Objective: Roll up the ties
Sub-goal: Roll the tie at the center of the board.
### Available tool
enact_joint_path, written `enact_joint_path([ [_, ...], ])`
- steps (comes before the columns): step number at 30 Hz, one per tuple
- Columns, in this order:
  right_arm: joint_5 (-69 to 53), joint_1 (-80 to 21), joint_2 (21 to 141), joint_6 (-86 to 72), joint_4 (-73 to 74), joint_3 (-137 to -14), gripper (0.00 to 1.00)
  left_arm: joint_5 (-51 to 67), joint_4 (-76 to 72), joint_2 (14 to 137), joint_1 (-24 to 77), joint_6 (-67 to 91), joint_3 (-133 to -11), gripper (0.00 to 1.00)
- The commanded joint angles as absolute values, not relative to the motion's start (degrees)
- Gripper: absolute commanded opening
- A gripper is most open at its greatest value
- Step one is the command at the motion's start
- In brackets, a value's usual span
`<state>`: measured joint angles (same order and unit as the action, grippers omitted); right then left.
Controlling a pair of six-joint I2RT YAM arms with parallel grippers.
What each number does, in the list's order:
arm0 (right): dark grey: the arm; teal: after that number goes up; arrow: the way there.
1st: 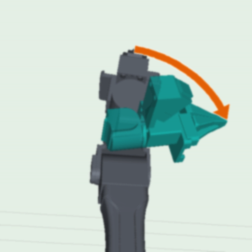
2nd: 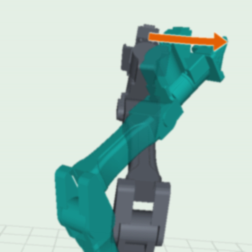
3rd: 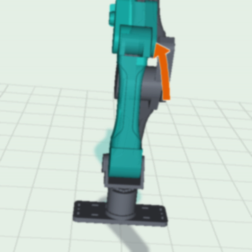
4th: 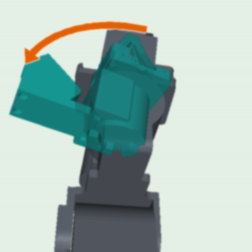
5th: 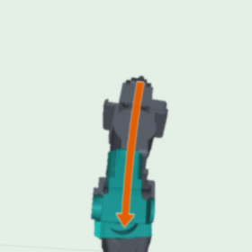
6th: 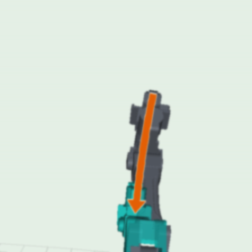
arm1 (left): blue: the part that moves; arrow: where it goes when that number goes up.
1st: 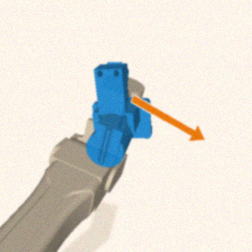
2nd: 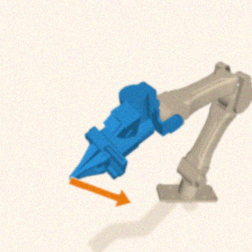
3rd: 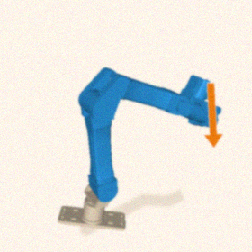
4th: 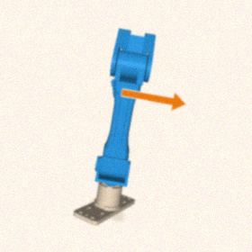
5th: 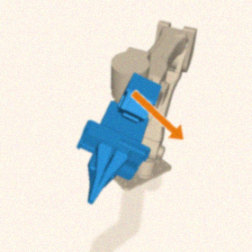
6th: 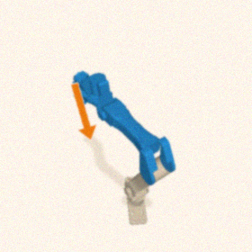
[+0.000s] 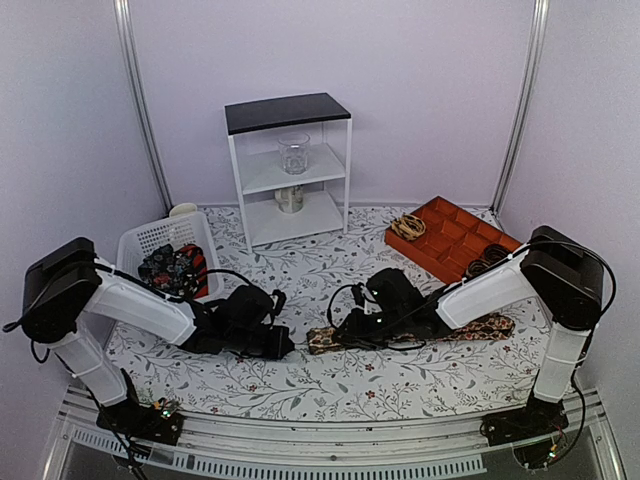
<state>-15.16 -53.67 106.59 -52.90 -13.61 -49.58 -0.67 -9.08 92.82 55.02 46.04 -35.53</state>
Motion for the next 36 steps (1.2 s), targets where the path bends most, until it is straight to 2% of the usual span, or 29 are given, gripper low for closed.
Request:
enact_joint_path([
  [1, -13.32, -53.60, 106.09, -52.41, -11.43, -49.89, 0.23, 0.82, -12.21, 95.95, 54.27, 44.32, -37.05, 0.00],
  [7, -13.26, -52.74, 105.56, -52.12, -11.90, -48.99, 0.19, 3.76, -15.79, 99.28, 53.38, 44.26, -38.06, 0.00],
  [14, -13.09, -52.26, 103.33, -51.18, -12.13, -48.34, 0.29, 5.32, -18.29, 101.08, 52.85, 44.39, -38.20, 0.00],
  [25, -13.69, -51.76, 104.48, -50.49, -12.83, -47.65, 0.13, 8.41, -21.15, 102.68, 52.30, 45.29, -38.75, 0.00],
  [36, -13.71, -51.54, 103.99, -51.50, -14.52, -45.68, 0.18, 10.44, -23.27, 102.64, 52.08, 45.53, -40.20, 0.00],
])
